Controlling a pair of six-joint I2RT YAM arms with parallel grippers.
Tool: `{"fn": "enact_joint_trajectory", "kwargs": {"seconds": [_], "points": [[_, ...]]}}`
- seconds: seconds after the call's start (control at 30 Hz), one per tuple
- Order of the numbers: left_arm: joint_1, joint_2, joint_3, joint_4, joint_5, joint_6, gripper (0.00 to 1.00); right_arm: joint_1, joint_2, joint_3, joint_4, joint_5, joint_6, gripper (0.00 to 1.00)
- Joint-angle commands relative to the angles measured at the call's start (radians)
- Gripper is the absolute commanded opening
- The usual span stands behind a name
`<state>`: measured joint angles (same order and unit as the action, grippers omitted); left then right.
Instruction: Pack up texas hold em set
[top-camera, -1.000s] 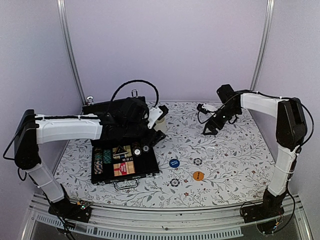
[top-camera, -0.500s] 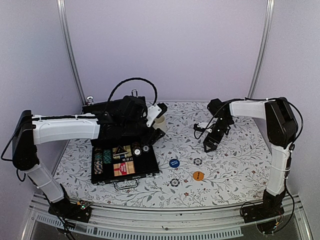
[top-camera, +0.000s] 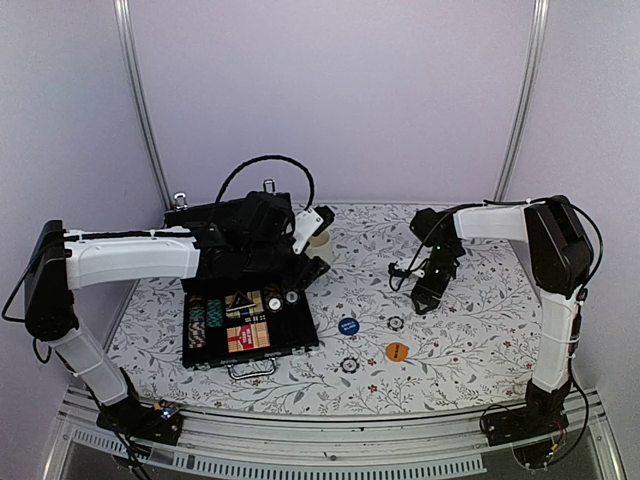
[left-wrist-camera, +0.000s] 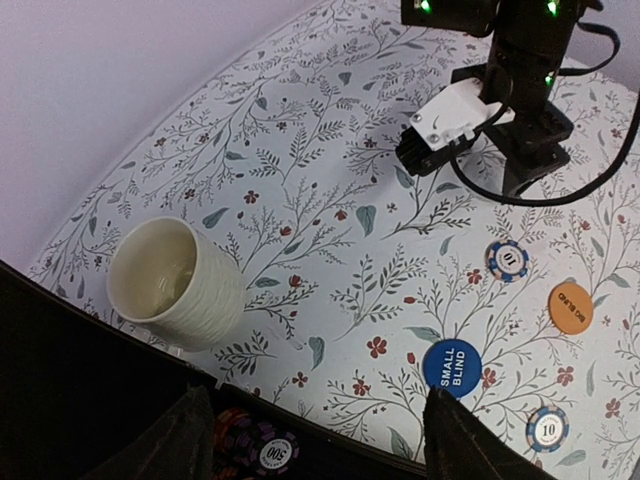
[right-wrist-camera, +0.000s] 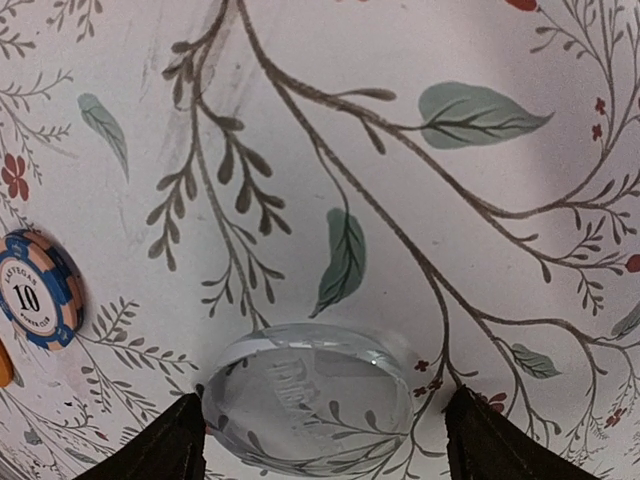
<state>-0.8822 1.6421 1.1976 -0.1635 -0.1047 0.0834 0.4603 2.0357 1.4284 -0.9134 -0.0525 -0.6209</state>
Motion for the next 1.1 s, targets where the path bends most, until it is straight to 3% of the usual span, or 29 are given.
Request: {"fn": "enact_joint_trajectory", "kwargs": {"seconds": [0.0, 0.3, 0.4, 0.57, 0.73, 1.07], "points": [[0.006, -0.015, -0.004, -0.008, -0.009, 0.013, 0.73, 0.006, 0.039, 0.000, -0.044, 0.007, 0.013, 0.74], [0.005, -0.008, -0.001, -0.015, -0.007, 0.014, 0.73, 0.016, 0.052, 0.010, -0.036, -0.034, 0.016, 0.68], [0.005, -0.011, -0.001, -0.016, -0.011, 0.014, 0.72, 0.022, 0.058, 0.014, -0.039, -0.051, 0.016, 0.59], [0.006, -0.044, -0.023, -0.016, -0.077, -0.005, 0.72, 0.054, 0.001, 0.037, -0.023, -0.059, 0.017, 0.52], [0.019, -0.147, -0.050, -0.074, -0.203, -0.083, 0.72, 0.135, -0.045, 0.073, -0.026, -0.095, 0.007, 0.51], [0.161, -0.507, -0.269, -0.136, -0.212, -0.345, 0.72, 0.374, 0.049, 0.361, -0.073, -0.151, -0.026, 0.49]]}}
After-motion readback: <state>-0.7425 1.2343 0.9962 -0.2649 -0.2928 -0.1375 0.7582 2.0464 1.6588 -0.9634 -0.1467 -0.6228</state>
